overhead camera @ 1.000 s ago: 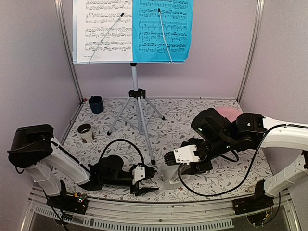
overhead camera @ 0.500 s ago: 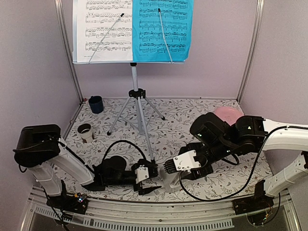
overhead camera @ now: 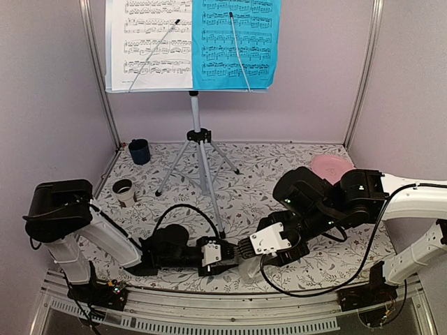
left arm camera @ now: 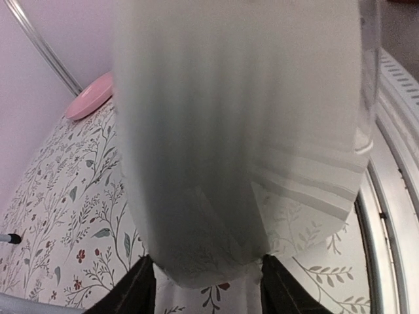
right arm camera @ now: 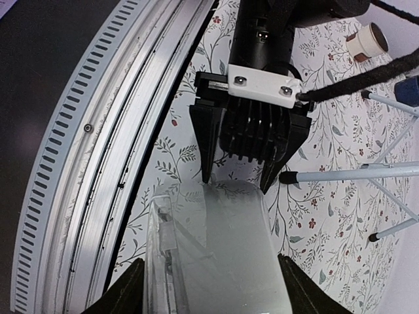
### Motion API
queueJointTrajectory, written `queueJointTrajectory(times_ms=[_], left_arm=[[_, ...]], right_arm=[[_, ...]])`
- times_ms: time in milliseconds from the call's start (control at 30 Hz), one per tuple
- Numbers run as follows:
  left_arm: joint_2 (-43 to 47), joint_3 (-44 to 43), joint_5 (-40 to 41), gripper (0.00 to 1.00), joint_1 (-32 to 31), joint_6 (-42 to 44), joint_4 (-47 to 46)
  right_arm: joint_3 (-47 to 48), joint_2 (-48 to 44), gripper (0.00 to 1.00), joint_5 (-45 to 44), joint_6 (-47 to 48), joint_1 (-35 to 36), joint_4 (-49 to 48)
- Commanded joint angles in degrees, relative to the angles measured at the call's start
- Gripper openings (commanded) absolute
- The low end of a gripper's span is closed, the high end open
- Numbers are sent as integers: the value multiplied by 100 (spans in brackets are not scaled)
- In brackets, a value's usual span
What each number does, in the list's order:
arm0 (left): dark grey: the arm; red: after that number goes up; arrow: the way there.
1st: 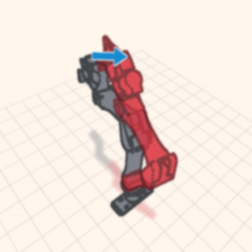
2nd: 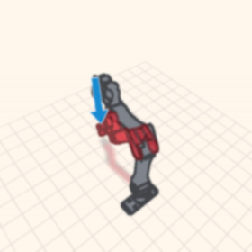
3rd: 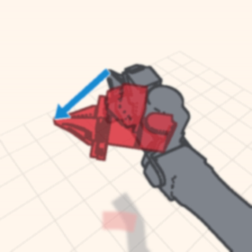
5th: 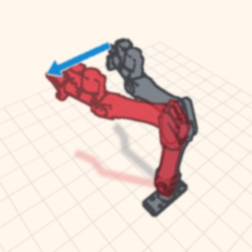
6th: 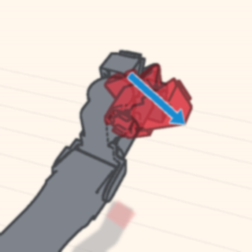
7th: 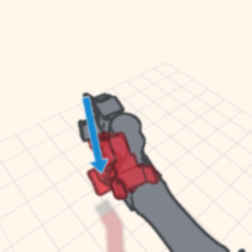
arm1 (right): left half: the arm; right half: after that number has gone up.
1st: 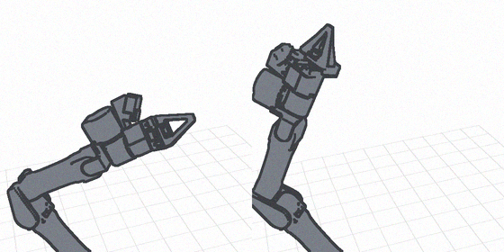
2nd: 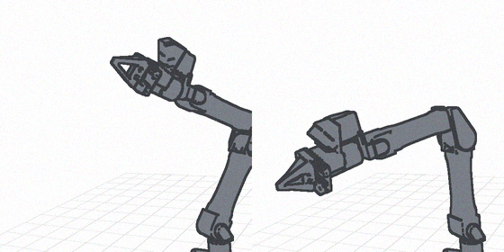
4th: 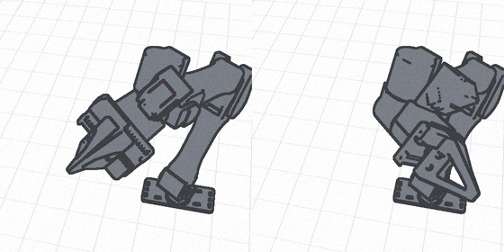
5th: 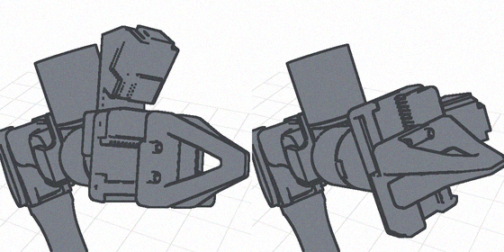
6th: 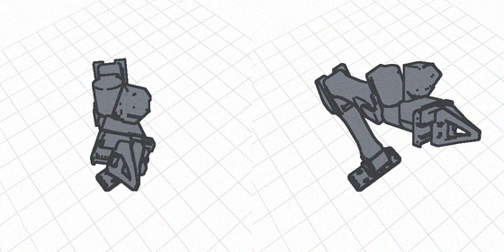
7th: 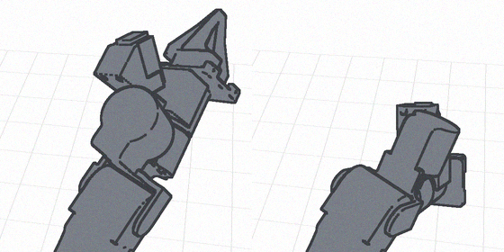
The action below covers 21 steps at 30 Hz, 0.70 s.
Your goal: Set up the instrument practice props
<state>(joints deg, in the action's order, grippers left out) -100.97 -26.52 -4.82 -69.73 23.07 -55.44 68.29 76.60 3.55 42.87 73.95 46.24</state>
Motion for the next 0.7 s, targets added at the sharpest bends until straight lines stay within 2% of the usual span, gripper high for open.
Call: queueJointTrajectory(times_ms=[0, 133, 200, 267, 333, 400, 500, 667], left_arm=[[-79, -169, -127, 50, 40, 128, 58], [-51, -228, -253, 38, 148, 222, 141], [13, -241, -263, 38, 222, 229, 159], [125, -189, -182, 46, 257, 189, 122], [287, -70, -24, 61, 289, 66, -15], [462, 34, 271, 70, 318, -164, -48], [677, 230, 672, 75, 330, -434, -152], [1056, 755, 1062, 82, 384, -960, -874]], right_arm=[[306, -131, 13, 76, 28, 67, -386], [275, -148, 12, 34, 33, 68, -402], [213, -149, 12, -118, -29, 67, -499], [177, -106, 12, -310, -259, 43, -571], [188, 15, 12, -530, -542, -48, -578], [204, 146, 12, -645, -806, -117, -592], [344, 320, 12, -798, -1307, -256, -595], [708, 538, 14, -1042, -2143, -625, -565]])
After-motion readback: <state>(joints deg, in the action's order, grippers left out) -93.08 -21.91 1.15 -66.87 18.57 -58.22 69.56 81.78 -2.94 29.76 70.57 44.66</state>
